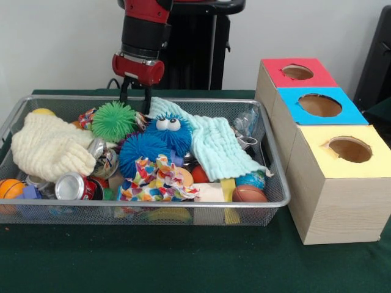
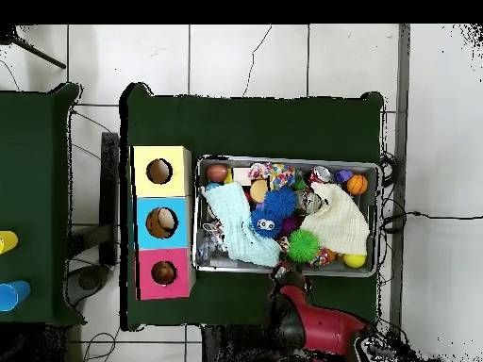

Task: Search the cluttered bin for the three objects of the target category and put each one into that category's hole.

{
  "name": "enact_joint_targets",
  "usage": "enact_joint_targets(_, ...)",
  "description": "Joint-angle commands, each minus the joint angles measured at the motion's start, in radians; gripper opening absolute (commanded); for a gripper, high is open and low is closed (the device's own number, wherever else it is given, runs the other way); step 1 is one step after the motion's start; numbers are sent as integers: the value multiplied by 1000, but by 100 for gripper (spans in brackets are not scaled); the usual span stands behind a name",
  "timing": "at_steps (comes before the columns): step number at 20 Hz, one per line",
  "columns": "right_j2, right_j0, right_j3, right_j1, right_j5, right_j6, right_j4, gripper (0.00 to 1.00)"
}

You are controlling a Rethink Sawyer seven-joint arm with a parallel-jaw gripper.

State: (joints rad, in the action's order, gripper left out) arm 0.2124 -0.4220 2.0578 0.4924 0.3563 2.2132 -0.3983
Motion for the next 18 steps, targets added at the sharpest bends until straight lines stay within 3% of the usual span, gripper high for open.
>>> enact_joint_targets(1,-45,-32,-118,-46,36,61,-39,100)
enact_joint_targets(10,-145,-44,-101,-6,58,99,-64,100)
enact_joint_targets(18,-114,6,-111,-9,153,109,-19,100)
